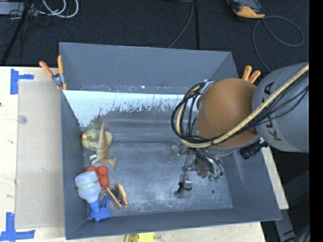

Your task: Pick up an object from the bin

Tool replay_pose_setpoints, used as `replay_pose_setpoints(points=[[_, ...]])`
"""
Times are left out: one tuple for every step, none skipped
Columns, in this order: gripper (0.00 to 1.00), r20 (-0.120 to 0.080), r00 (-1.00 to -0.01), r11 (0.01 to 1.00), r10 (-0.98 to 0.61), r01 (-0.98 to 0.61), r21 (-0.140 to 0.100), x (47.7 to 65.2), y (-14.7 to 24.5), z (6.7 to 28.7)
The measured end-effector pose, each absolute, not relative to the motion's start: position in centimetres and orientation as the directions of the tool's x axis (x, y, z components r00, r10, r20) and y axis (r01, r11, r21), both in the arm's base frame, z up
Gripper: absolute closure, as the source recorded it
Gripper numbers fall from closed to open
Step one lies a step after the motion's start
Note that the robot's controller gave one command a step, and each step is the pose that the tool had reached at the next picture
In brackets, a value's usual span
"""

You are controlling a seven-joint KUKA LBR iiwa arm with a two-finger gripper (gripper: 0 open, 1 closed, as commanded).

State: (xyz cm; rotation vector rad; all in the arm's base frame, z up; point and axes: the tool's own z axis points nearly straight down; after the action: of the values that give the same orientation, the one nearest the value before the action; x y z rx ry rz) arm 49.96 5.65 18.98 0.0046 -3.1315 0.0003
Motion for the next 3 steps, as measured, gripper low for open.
replay_pose_setpoints(points=[[0.0,0.002,-1.0,1.0,-0.001,-0.001,0.0,50.1,5.6,19.4],[0.0,0.003,-0.992,0.992,-0.126,-0.126,0.0,49.3,9.3,15.7],[0.0,0.004,-0.969,0.969,-0.248,-0.248,0.001,49.6,17.4,15.5]])
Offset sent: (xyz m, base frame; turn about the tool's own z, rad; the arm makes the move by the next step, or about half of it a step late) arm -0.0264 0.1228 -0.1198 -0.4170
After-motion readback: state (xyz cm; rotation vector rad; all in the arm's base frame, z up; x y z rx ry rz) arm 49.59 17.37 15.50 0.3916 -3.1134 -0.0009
